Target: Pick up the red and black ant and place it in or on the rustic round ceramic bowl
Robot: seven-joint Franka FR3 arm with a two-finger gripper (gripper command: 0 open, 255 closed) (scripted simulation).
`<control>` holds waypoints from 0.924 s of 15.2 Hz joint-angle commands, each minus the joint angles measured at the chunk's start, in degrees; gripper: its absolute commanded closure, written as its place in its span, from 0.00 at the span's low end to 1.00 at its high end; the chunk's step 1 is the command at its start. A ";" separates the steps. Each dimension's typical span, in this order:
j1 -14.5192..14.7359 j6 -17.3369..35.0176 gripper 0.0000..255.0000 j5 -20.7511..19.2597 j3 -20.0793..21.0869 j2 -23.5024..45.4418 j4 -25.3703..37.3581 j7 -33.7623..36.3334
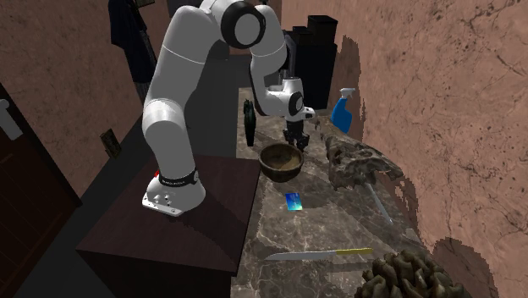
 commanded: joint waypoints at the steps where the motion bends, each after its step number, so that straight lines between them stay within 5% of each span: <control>1: -0.35 -0.60 1.00 0.62 0.45 -0.51 -0.46 -0.49; 14: -4.53 -7.27 1.00 9.10 6.19 -10.12 -2.71 -7.68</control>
